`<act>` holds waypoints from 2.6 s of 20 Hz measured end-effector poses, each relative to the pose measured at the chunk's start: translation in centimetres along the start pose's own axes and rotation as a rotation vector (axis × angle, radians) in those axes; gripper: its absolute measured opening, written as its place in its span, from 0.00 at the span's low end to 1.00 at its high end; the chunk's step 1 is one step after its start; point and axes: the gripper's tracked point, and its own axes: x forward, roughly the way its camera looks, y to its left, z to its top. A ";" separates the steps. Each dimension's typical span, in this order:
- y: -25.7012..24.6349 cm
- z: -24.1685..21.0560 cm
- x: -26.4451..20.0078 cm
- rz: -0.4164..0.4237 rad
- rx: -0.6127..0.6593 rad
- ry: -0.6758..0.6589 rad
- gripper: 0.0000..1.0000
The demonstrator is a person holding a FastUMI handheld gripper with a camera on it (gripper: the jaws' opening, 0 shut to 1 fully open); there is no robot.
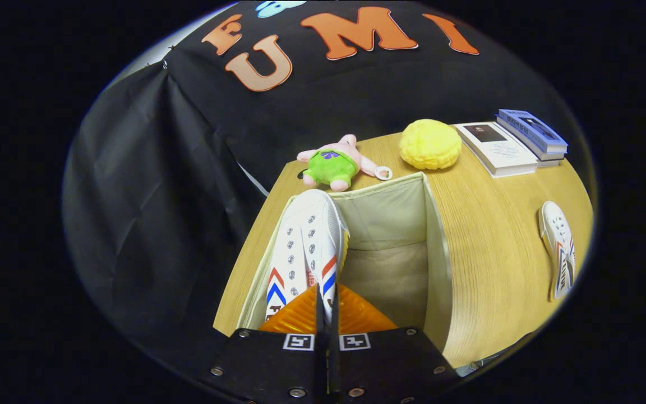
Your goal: Open the storage box then place both shoes into the box .Put the left shoe in first, then the right shoe, with the right side of both shoes facing outward in a uniform manner.
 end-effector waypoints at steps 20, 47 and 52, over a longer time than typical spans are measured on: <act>-7.1 8.5 -5.5 -0.121 -0.066 -0.187 0.99; -40.0 5.2 -12.9 -0.478 0.055 -0.204 0.99; -43.3 2.3 -11.5 -0.480 0.096 -0.142 0.98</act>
